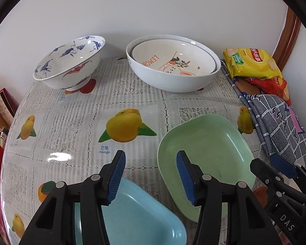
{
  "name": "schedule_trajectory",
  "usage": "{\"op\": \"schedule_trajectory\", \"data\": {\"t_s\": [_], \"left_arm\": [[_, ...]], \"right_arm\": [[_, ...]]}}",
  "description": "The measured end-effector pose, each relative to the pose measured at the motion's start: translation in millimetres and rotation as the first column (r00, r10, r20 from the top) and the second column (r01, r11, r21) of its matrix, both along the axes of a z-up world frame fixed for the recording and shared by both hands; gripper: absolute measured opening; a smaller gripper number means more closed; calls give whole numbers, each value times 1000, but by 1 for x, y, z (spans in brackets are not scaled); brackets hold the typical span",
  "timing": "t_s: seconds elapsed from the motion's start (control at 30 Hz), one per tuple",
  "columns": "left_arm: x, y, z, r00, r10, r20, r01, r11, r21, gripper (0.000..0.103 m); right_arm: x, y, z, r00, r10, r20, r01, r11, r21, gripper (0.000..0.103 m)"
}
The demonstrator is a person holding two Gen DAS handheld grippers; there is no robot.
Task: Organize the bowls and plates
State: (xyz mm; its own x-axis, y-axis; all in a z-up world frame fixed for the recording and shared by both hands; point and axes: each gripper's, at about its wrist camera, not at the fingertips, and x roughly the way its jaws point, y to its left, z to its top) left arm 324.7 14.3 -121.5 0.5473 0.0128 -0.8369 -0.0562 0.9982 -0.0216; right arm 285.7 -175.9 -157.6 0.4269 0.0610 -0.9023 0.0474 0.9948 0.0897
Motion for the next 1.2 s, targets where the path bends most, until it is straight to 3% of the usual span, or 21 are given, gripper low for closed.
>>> {"op": "schedule_trajectory", "data": {"t_s": [0.23,0.37,0.53,0.7,0.87,0.97,1.2], "left_arm": [[14,1,-17,1000,-4,-29,3,999,-38,50],[22,-5,-23,999,-17,-38,16,1000,-12,50],[29,-5,-28,998,-27,-54,25,999,-31,49],[34,-5,-34,997,-43,-64,39,998,-51,40],[36,-7,-39,997,-55,-61,50,996,-72,20],[36,-8,-37,997,-56,-49,53,996,-70,18],[31,-6,-18,998,-57,-9,57,996,-70,13]], "right_arm": [[16,6,-18,999,13,-35,-14,999,-40,49],[24,6,-29,998,4,-65,-5,1000,-15,36],[30,11,-39,996,-4,-84,1,1000,-30,33],[34,13,-43,996,0,-90,-2,1000,-19,32],[36,14,-45,997,4,-82,-8,999,-46,22],[35,14,-45,997,12,-70,-16,998,-63,14],[33,0,-33,999,-13,-36,14,1000,9,11]]}}
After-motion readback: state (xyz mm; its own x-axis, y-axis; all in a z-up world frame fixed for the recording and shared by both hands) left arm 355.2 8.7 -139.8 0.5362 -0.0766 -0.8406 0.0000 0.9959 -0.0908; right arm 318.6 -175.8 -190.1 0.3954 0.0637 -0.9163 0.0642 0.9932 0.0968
